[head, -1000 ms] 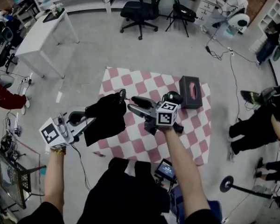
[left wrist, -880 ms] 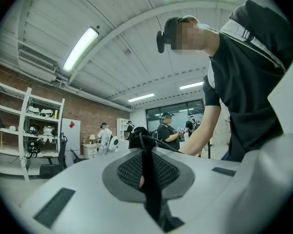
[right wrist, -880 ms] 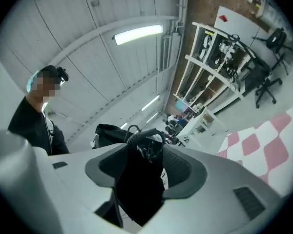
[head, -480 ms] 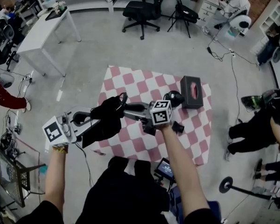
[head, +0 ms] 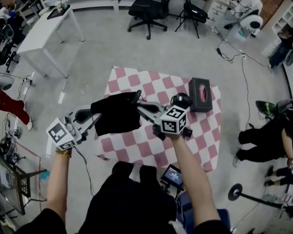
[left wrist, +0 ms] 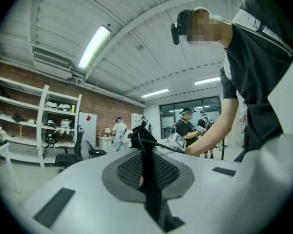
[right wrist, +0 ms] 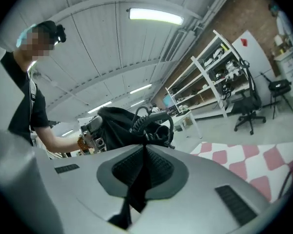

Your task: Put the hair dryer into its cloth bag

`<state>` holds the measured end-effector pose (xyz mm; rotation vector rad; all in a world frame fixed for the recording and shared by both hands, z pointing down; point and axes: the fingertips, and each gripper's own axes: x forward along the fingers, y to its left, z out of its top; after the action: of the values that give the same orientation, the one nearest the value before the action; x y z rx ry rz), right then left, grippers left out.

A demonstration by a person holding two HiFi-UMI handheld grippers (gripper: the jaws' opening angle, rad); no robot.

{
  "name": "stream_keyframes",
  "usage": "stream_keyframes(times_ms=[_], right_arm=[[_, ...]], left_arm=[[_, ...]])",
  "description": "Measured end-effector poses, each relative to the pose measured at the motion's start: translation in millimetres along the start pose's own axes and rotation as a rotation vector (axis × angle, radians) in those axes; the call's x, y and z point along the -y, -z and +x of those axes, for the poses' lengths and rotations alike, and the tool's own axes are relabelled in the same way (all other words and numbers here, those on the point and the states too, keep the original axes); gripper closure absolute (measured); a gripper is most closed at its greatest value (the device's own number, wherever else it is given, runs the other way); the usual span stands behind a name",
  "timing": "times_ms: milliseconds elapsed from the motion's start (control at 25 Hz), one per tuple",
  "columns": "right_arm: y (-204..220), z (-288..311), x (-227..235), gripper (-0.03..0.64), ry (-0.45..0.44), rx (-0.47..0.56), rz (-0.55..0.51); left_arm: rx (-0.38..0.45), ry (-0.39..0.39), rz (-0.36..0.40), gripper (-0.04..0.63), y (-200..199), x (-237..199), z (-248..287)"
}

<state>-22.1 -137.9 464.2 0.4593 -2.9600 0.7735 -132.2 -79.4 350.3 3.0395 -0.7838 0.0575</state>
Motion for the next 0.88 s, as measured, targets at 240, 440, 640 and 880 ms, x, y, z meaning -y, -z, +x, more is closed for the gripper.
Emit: stream_keyframes(times_ms=[240, 440, 640, 880], right_arm=[[-34, -17, -24, 0.591, 0.111, -0.017, -0.221], [-63, -27, -26, 0.592, 0.244, 0.025, -0.312], [-64, -43, -23, 0.592, 0.305, 0.080, -0.293], [-70, -61, -24, 0.592, 0.440, 0.129, -0.337]], left_arm=[[0.013, -0.266, -0.114, 0.568, 23, -54, -2], [-0.014, -0.356, -0.082, 0.567, 26, -73, 16], [0.006, -0.362, -0.072, 0.568, 22, -67, 31], [-0.001, -0.436, 0.004, 0.568, 19, -56, 47]])
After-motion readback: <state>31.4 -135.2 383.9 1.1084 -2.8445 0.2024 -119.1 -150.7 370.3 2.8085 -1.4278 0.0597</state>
